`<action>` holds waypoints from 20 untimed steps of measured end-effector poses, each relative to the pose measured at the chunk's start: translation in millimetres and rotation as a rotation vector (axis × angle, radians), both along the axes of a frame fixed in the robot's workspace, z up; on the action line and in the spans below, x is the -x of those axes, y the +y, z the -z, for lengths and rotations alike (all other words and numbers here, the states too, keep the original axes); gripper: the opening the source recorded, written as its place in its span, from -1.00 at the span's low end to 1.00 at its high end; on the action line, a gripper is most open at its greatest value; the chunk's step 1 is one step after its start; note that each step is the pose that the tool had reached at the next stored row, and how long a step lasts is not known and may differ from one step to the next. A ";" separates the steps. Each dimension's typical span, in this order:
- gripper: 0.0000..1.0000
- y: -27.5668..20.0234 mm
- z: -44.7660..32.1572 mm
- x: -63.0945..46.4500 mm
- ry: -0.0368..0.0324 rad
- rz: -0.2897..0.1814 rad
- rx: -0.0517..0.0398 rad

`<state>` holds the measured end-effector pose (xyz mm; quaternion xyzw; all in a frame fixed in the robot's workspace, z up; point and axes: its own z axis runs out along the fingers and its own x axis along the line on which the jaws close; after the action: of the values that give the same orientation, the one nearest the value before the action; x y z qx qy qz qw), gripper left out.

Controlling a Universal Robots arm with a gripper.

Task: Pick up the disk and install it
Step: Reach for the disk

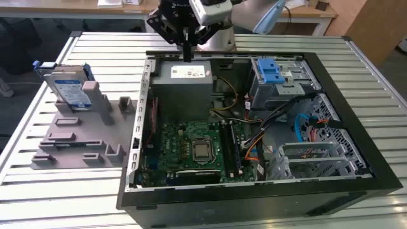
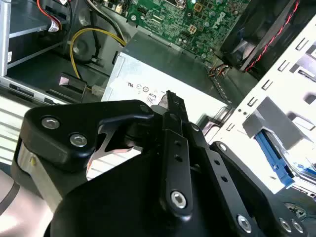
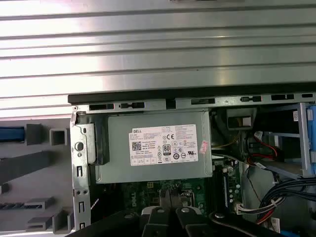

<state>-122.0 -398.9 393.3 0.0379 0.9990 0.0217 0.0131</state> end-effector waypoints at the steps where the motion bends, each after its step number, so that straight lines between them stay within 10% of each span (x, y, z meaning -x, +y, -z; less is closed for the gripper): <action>1: -0.79 0.0 0.0 0.0 0.0000 0.000 0.0000; 20: -0.79 0.6 0.3 7.7 0.0000 0.000 0.0000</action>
<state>-129.7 -398.4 393.0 0.0379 0.9990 0.0217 0.0131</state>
